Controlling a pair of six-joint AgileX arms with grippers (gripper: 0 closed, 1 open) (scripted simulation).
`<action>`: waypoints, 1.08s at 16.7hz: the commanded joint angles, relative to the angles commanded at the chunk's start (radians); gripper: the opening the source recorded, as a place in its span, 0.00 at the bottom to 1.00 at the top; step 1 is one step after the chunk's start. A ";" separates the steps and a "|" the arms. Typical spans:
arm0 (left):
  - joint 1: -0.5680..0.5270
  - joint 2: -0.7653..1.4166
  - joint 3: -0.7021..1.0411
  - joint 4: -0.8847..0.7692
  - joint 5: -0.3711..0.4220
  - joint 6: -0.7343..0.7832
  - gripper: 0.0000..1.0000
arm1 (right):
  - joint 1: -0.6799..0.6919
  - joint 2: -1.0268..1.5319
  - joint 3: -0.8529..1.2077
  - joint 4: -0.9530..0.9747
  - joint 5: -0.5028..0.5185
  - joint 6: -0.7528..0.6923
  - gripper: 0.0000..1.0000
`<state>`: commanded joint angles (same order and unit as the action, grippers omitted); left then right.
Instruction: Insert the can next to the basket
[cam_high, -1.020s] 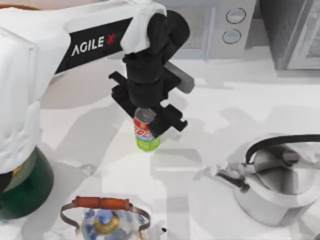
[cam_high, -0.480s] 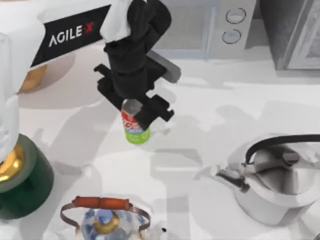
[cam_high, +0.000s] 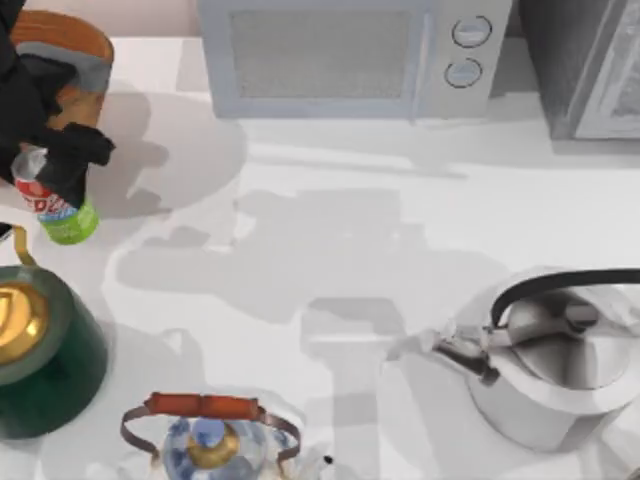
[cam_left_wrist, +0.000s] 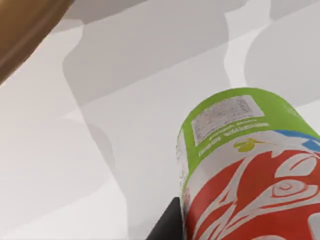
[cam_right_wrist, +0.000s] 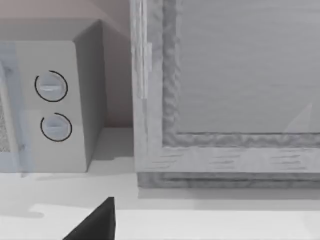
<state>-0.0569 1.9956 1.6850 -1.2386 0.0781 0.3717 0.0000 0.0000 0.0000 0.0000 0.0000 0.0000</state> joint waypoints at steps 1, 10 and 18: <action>0.078 -0.014 -0.014 0.009 -0.008 0.012 0.00 | 0.000 0.000 0.000 0.000 0.000 0.000 1.00; 0.465 0.020 -0.145 0.146 -0.075 0.064 0.00 | 0.000 0.000 0.000 0.000 0.000 0.000 1.00; 0.464 0.024 -0.157 0.162 -0.075 0.065 0.00 | 0.000 0.000 0.000 0.000 0.000 0.000 1.00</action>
<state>0.4074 2.0196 1.5285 -1.0770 0.0026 0.4367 0.0000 0.0000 0.0000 0.0000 0.0000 0.0000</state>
